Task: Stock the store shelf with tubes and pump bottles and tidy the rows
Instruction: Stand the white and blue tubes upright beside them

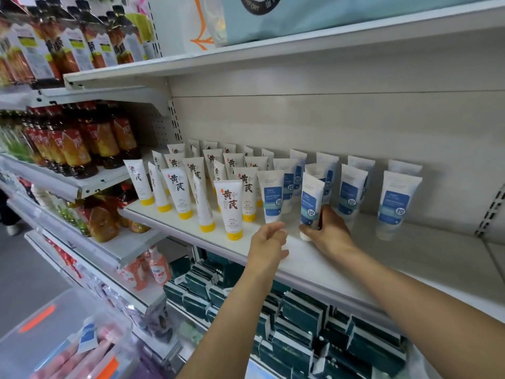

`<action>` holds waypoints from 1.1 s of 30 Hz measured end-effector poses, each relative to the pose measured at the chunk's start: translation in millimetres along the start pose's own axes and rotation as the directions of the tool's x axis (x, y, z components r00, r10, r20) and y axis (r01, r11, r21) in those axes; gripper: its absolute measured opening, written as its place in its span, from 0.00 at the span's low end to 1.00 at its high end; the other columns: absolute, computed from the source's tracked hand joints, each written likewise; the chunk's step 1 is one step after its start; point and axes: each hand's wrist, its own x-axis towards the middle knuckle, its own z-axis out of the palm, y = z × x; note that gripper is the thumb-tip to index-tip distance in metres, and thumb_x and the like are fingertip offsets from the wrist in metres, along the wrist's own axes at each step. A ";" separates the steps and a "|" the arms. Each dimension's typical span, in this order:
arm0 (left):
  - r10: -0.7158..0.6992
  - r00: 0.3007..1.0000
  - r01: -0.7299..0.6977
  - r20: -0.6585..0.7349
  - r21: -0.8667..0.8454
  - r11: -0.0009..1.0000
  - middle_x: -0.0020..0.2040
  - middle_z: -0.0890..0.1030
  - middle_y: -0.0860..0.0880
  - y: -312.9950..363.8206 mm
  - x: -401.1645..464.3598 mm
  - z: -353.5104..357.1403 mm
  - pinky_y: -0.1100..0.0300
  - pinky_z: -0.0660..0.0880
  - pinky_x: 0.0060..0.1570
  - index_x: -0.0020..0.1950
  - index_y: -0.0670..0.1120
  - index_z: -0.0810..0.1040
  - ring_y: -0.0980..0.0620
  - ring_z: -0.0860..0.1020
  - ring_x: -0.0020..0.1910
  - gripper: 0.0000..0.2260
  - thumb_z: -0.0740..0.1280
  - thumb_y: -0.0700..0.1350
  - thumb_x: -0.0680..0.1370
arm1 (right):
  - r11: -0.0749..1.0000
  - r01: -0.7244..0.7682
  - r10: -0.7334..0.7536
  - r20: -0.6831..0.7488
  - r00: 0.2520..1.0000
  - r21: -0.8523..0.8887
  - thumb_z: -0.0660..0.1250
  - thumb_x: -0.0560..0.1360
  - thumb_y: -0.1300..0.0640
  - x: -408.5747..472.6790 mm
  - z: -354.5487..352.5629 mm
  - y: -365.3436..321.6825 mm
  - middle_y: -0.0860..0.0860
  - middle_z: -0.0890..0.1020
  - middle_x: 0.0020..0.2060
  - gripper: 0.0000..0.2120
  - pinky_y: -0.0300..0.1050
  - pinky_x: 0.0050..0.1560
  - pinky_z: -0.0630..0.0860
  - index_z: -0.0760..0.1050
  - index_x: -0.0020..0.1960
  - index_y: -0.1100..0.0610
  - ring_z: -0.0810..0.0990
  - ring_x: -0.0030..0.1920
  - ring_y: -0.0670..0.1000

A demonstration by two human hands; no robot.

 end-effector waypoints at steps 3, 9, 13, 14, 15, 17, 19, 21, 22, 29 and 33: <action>-0.006 0.999 0.004 -0.032 -0.043 0.999 0.52 0.77 0.46 -2.4 -0.3 -5.4 0.60 0.80 0.47 0.58 0.45 0.78 0.51 0.77 0.51 0.08 0.63 0.41 0.81 | 1.000 -0.020 0.020 -0.004 1.000 -0.006 0.73 0.72 0.49 -0.6 -0.4 -3.0 0.55 0.78 0.60 0.24 0.44 0.52 0.72 0.68 0.63 0.56 0.78 0.57 0.56; -0.030 0.998 0.023 -0.048 -0.133 0.991 0.52 0.79 0.46 -1.6 -3.6 -13.7 0.59 0.80 0.44 0.58 0.44 0.78 0.48 0.79 0.51 0.08 0.63 0.40 0.81 | 0.999 -0.027 0.027 0.006 1.000 0.029 0.75 0.70 0.51 -6.3 -2.3 -2.7 0.54 0.77 0.58 0.25 0.47 0.55 0.74 0.67 0.61 0.55 0.77 0.55 0.54; -0.054 0.998 0.050 -0.020 -0.166 0.985 0.53 0.80 0.45 -0.5 -5.6 -18.7 0.57 0.80 0.47 0.57 0.44 0.78 0.47 0.80 0.50 0.07 0.64 0.40 0.80 | 0.998 -0.051 0.052 -0.035 0.998 0.027 0.76 0.66 0.53 -18.4 -1.2 -2.4 0.54 0.74 0.56 0.30 0.50 0.54 0.74 0.64 0.60 0.58 0.76 0.55 0.57; -0.059 0.998 0.056 -0.012 -0.174 0.983 0.53 0.80 0.44 -0.4 -6.3 -19.8 0.56 0.80 0.47 0.56 0.44 0.78 0.47 0.80 0.50 0.07 0.64 0.40 0.80 | 0.998 -0.052 0.053 -0.045 0.998 0.021 0.76 0.67 0.54 -21.2 -0.6 -2.9 0.55 0.73 0.57 0.29 0.50 0.53 0.75 0.63 0.59 0.59 0.76 0.55 0.58; -0.063 0.998 0.061 -0.006 -0.184 0.981 0.53 0.81 0.44 -0.2 -6.8 -20.8 0.56 0.80 0.48 0.56 0.44 0.78 0.47 0.80 0.49 0.07 0.63 0.40 0.80 | 0.999 -0.053 0.053 -0.053 0.997 0.013 0.75 0.67 0.55 -24.2 -0.5 -3.8 0.56 0.72 0.56 0.28 0.50 0.52 0.75 0.63 0.59 0.59 0.76 0.54 0.59; -0.067 0.998 0.067 0.005 -0.203 0.977 0.52 0.81 0.44 -0.6 -7.6 -22.8 0.55 0.80 0.49 0.55 0.45 0.78 0.47 0.80 0.49 0.06 0.63 0.40 0.81 | 0.997 -0.071 0.071 -0.065 0.995 -0.007 0.74 0.69 0.56 -30.3 -0.7 -6.1 0.58 0.72 0.55 0.25 0.50 0.50 0.75 0.63 0.58 0.59 0.76 0.52 0.59; -0.068 0.997 0.072 0.025 -0.222 0.972 0.51 0.81 0.44 -1.7 -9.7 -25.3 0.54 0.80 0.50 0.55 0.45 0.78 0.46 0.80 0.48 0.06 0.63 0.41 0.81 | 0.995 -0.100 0.099 -0.078 0.992 -0.012 0.71 0.72 0.55 -37.0 -0.9 -8.5 0.57 0.73 0.52 0.20 0.49 0.46 0.73 0.64 0.56 0.59 0.76 0.49 0.58; -0.066 0.997 0.075 0.047 -0.222 0.972 0.50 0.82 0.44 -3.8 -12.2 -29.0 0.52 0.80 0.51 0.56 0.44 0.77 0.46 0.81 0.47 0.07 0.63 0.41 0.81 | 0.993 -0.114 0.116 -0.074 0.990 0.030 0.69 0.73 0.55 -46.0 -0.2 -12.0 0.53 0.73 0.48 0.15 0.47 0.44 0.70 0.64 0.51 0.57 0.74 0.45 0.55; -0.068 0.996 0.079 0.055 -0.219 0.973 0.50 0.82 0.44 -5.4 -13.6 -31.4 0.52 0.80 0.51 0.57 0.44 0.77 0.46 0.81 0.46 0.07 0.62 0.41 0.81 | 0.993 -0.108 0.112 -0.067 0.992 0.054 0.68 0.73 0.56 -51.5 1.3 -14.6 0.51 0.73 0.44 0.12 0.47 0.42 0.69 0.64 0.48 0.55 0.73 0.43 0.54; -0.048 0.997 0.060 0.059 -0.224 0.973 0.47 0.84 0.45 -9.9 -23.6 -66.4 0.52 0.80 0.49 0.56 0.46 0.78 0.49 0.82 0.43 0.07 0.61 0.42 0.82 | 0.985 0.168 -0.170 -0.073 0.983 -0.038 0.64 0.76 0.55 -95.1 22.6 -66.0 0.46 0.73 0.35 0.08 0.47 0.37 0.68 0.63 0.44 0.51 0.72 0.36 0.48; -0.036 0.999 0.038 0.013 -0.219 0.975 0.43 0.84 0.46 -13.6 -29.4 -106.8 0.55 0.79 0.45 0.56 0.45 0.78 0.49 0.82 0.40 0.07 0.61 0.40 0.81 | 0.958 0.283 -0.285 -0.046 0.958 -0.035 0.64 0.76 0.56 -109.7 49.8 -104.9 0.45 0.73 0.34 0.09 0.47 0.37 0.68 0.63 0.44 0.50 0.71 0.35 0.46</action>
